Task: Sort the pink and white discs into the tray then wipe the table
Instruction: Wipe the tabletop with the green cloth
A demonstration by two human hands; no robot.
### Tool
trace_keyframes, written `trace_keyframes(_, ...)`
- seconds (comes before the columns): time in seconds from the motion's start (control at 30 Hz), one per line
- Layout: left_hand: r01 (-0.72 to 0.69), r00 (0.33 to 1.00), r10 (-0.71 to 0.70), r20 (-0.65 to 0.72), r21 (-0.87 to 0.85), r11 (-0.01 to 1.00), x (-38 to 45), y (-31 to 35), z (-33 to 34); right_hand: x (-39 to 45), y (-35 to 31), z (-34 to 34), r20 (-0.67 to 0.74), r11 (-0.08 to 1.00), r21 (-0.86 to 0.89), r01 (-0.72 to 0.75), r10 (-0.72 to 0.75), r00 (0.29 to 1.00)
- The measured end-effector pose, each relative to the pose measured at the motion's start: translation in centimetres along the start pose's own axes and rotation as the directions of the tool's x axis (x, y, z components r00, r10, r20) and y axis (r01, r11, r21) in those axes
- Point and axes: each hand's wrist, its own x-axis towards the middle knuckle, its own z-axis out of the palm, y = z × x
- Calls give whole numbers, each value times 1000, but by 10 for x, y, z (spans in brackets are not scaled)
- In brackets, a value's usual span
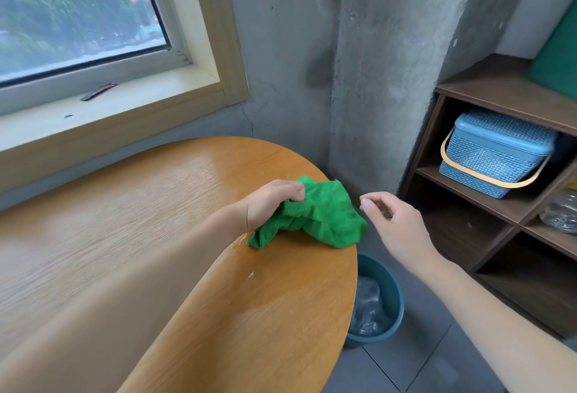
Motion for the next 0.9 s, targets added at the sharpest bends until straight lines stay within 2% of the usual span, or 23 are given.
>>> trace_keyframes(0.13, -20, 998, 16, 55, 73, 997, -18, -9, -1, -5, -29, 7, -6, 997, 29, 67, -67, 998)
trace_keyframes(0.2, -44, 999, 44, 32, 19, 999, -29, -11, -2, -5, -40, 11, 11, 993, 10, 116, -116, 993)
trace_keyframes(0.3, -131, 979, 112, -170, -108, 985, -51, -4, -3, -2, -56, 16, 80, 978, -54, 204, -199, 977)
trace_keyframes(0.4, -172, 887, 153, -436, -5, 985, -83, -7, -10, 1, -72, 28, 229, 937, -138, 320, -284, 931)
trace_keyframes(0.5, -75, 794, 111, -598, 85, 994, -117, -27, -13, -1, -83, 49, 464, 887, -253, 387, -240, 853)
trace_keyframes(0.67, 158, 732, 155, -663, 387, 909, -165, -62, 0, 1, -89, 68, 631, 783, -422, 458, -109, 768)
trace_keyframes(0.77, 157, 676, 162, -719, 356, 921, -174, -65, 4, -4, -89, 72, 685, 681, -493, 542, -80, 724)
trace_keyframes(0.9, 173, 656, 130, -744, 315, 933, -174, -66, 3, -14, -86, 71, 692, 666, -492, 561, -92, 717)
